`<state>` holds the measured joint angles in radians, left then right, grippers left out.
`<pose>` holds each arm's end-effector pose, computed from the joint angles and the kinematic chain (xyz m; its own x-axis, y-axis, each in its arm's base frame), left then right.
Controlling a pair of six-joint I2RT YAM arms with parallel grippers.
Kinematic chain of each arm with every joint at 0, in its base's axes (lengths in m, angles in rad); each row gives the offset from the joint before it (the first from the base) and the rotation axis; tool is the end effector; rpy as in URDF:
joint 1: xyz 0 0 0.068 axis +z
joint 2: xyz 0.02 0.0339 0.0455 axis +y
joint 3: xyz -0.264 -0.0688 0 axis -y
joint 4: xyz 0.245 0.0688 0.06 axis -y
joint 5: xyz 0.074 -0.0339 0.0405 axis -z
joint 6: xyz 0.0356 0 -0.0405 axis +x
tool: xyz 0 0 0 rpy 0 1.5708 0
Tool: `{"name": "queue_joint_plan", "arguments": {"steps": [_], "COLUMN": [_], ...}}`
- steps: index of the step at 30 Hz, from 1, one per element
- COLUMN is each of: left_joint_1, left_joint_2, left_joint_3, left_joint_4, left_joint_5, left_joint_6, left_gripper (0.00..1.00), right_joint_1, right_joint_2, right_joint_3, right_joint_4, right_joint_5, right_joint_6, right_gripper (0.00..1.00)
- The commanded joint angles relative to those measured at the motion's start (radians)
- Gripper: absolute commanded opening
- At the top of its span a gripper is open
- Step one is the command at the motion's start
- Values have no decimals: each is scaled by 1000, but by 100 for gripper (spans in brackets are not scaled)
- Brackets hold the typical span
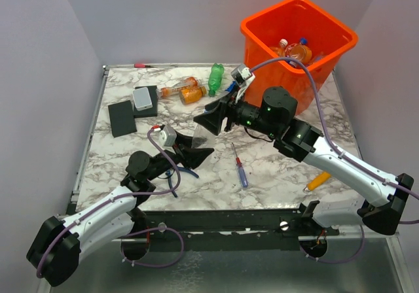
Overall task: Put the plastic bottles in the bin
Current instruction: Place the plastic bottle in the trash bin.
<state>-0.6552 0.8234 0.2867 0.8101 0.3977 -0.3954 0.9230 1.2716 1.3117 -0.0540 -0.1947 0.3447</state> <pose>0.1380 -0.1234 0.2623 -0.1327 -0.3459 -0.9288 0.8738 0.4016 -0.2744 0.1716 0.2382 0.4340 -0.3117 0.1375 -0.9402 -0.8434 0.4158 0.3404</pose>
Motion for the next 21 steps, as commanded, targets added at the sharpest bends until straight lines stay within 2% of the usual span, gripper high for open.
{"name": "queue_joint_plan", "arguments": {"steps": [1,5,11,18,21], "left_joint_1": [-4,-4,-7,-7,-9], "left_joint_2": [-20,-20,-19,-31,-26], "left_joint_3": [6,7,8,2,6], "left_joint_4": [50,50,50,50,50], "left_joint_5": [-13,-14,-8,-11,-8], "left_joint_6": [6,6,4,3,3], "left_gripper": [27,27,27,26,25], "right_joint_1": [8,8,8,8,8], "right_joint_2": [16,-7,-2,-57,-70], "right_joint_3": [14,-15,-32,-63,-69], "right_joint_4": [-120,-142,-138,-125,-110], "right_joint_5": [63,123,132,256,226], "right_joint_6": [-1,3,19,33,32], "right_gripper": [71,76,76,82,82]}}
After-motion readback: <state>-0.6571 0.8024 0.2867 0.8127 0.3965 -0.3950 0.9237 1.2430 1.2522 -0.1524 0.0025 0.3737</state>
